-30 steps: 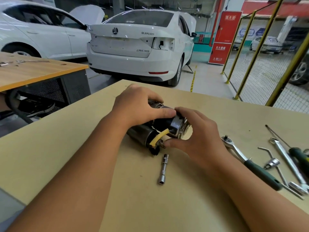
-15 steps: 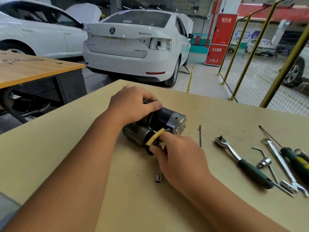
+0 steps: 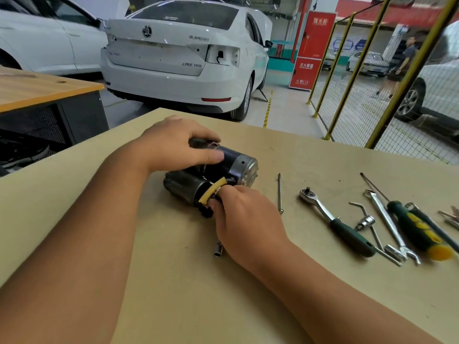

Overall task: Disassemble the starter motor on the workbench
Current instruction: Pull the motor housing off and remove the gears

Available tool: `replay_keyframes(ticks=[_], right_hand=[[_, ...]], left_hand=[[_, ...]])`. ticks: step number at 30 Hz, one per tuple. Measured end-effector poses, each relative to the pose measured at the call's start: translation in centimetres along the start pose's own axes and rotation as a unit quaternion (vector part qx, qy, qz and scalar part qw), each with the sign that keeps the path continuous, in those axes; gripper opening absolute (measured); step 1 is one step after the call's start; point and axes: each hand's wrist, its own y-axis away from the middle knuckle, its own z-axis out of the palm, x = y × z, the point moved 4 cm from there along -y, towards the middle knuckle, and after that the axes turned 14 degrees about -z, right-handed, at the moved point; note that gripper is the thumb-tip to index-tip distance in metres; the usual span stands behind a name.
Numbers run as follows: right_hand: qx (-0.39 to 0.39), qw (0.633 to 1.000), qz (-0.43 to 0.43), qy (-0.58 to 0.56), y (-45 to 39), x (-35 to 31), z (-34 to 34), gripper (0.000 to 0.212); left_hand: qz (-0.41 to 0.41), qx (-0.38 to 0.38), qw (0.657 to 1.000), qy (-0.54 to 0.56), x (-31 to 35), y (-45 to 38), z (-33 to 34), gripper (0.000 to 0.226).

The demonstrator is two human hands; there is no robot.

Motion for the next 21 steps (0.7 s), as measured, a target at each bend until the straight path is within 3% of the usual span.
replay_keyframes(ticks=[2, 4, 13, 17, 21], right_hand=[[-0.003, 1.0, -0.007, -0.007, 0.0, -0.1, 0.0, 0.011], [-0.007, 1.0, -0.026, -0.007, -0.1, -0.1, 0.1, 0.013], [-0.036, 0.996, -0.049, -0.073, -0.1, 1.2, -1.3, 0.028], [-0.059, 0.998, -0.015, -0.022, 0.0, 1.6, -0.5, 0.03], [-0.031, 0.997, 0.032, -0.059, 0.1, 2.6, -0.2, 0.023]], left_hand=[[0.02, -0.057, 0.997, -0.048, 0.0, 0.2, -0.2, 0.087], [0.036, -0.066, 0.993, -0.091, 0.2, 0.2, -0.2, 0.098], [0.033, 0.007, 0.994, -0.107, 0.7, 0.1, 0.3, 0.089], [0.039, 0.032, 0.993, -0.11, 0.7, -0.1, 0.7, 0.083], [0.037, 0.081, 0.988, -0.122, 1.0, -0.4, 1.1, 0.074]])
